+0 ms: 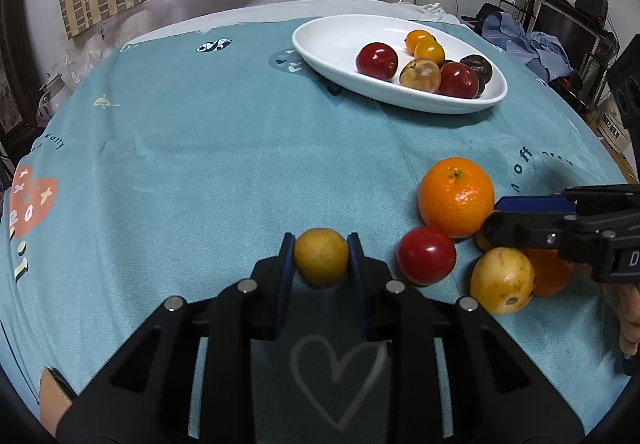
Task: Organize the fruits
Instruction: 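Hold the yellow fruit in the left tool while the right tool grasps another yellow fruit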
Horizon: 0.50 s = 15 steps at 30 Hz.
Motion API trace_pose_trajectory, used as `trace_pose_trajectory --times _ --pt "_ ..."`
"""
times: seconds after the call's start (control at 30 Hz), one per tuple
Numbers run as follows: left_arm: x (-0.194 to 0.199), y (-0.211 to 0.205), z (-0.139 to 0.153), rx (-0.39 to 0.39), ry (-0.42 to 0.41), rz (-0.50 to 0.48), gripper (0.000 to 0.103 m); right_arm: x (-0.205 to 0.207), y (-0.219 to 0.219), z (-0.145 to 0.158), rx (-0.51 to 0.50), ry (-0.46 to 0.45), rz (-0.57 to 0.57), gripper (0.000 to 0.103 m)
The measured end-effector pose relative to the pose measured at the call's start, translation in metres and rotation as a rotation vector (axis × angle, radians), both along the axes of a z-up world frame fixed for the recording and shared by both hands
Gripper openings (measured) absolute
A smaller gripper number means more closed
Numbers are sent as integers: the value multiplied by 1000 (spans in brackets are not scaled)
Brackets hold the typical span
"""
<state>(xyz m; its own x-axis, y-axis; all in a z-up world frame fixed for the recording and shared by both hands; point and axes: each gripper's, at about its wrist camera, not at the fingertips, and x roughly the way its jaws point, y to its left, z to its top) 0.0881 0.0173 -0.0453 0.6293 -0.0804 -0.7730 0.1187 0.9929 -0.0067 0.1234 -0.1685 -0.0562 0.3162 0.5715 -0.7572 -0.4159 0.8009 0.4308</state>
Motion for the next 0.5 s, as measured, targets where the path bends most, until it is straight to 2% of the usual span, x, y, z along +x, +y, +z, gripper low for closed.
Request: trace_pose_trajectory --times 0.17,0.27,0.37,0.5 --pt "0 0 0 1 0 0 27 -2 -7 2 -3 18 23 33" --pt "0 0 0 4 0 -1 27 1 -3 -1 -2 41 39 33" --pt "0 1 0 0 0 -1 27 -1 5 1 -28 11 58 28" --pt "0 1 0 0 0 -1 27 -9 0 3 -42 -31 42 27"
